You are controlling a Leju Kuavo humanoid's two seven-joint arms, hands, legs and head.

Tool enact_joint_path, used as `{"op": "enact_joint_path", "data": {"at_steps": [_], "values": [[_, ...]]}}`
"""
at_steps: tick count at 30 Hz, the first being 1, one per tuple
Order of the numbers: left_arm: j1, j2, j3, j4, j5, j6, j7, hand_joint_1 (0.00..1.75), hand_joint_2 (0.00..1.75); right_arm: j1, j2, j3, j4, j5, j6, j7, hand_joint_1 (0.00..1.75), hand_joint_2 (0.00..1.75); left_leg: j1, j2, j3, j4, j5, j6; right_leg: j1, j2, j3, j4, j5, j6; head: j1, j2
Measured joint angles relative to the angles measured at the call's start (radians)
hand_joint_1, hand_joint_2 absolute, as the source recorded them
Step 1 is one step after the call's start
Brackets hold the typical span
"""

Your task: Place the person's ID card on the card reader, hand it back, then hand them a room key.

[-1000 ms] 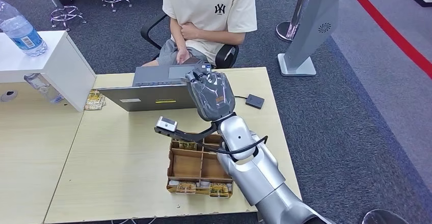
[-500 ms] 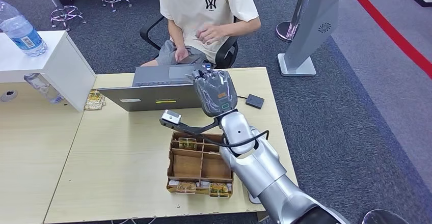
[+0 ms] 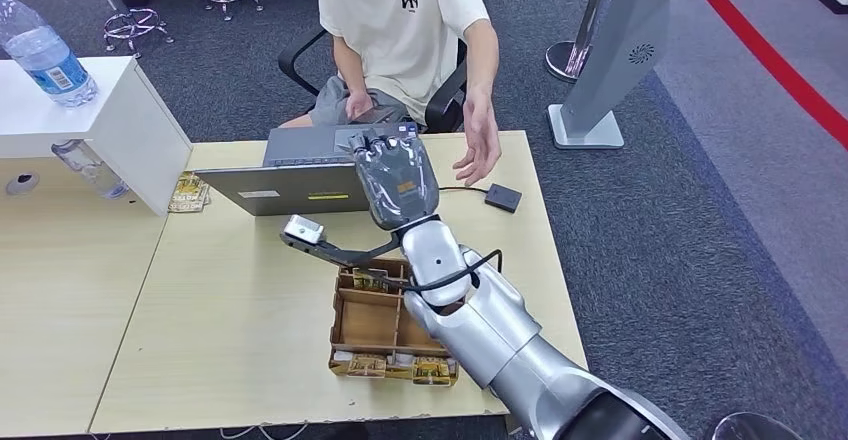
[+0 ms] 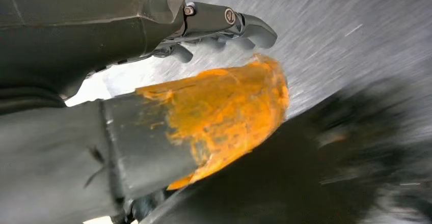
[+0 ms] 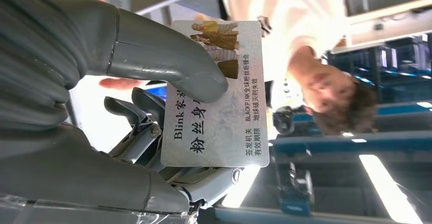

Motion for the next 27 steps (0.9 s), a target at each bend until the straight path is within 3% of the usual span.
{"op": "enact_joint_path", "data": {"at_steps": [3, 12, 25, 26, 27], "values": [[-0.065, -0.009, 0.000, -0.001, 0.015, -0.028, 0.024, 0.00, 0.00, -0.018, 0.012, 0.067, 0.006, 0.000, -0.001, 0.038, 1.75, 1.75, 0.000, 0.000, -0.001, 0.000, 0.002, -0.001, 0.000, 0.000, -0.002, 0.001, 0.001, -0.002, -0.002, 0.000], [-0.073, -0.013, 0.000, -0.001, 0.020, 0.014, 0.017, 0.00, 0.00, -0.038, 0.014, 0.135, 0.007, 0.000, -0.002, 0.049, 1.75, 1.75, 0.000, -0.001, -0.004, 0.000, 0.008, -0.003, 0.000, -0.001, -0.005, 0.001, 0.007, -0.002, -0.002, 0.000], [-0.076, -0.016, 0.000, -0.001, 0.019, 0.033, 0.039, 0.00, 0.00, -0.048, 0.016, 0.148, 0.019, 0.000, -0.002, 0.039, 1.75, 1.75, 0.000, -0.001, -0.007, 0.000, 0.011, -0.003, 0.000, -0.001, -0.009, 0.002, 0.010, -0.002, -0.002, 0.000], [-0.077, -0.016, 0.000, -0.001, 0.019, 0.034, 0.040, 0.00, 0.00, -0.051, 0.018, 0.148, 0.025, 0.000, -0.002, 0.039, 1.51, 1.75, 0.000, -0.001, -0.007, 0.000, 0.012, -0.003, 0.000, -0.001, -0.009, 0.002, 0.010, -0.003, -0.002, 0.000], [-0.077, -0.016, 0.000, -0.001, 0.019, 0.036, 0.041, 0.00, 0.00, -0.054, 0.020, 0.148, 0.031, 0.000, -0.002, 0.039, 1.07, 1.75, 0.000, -0.001, -0.008, 0.000, 0.012, -0.003, 0.000, -0.001, -0.010, 0.002, 0.010, -0.003, -0.002, 0.000]]}}
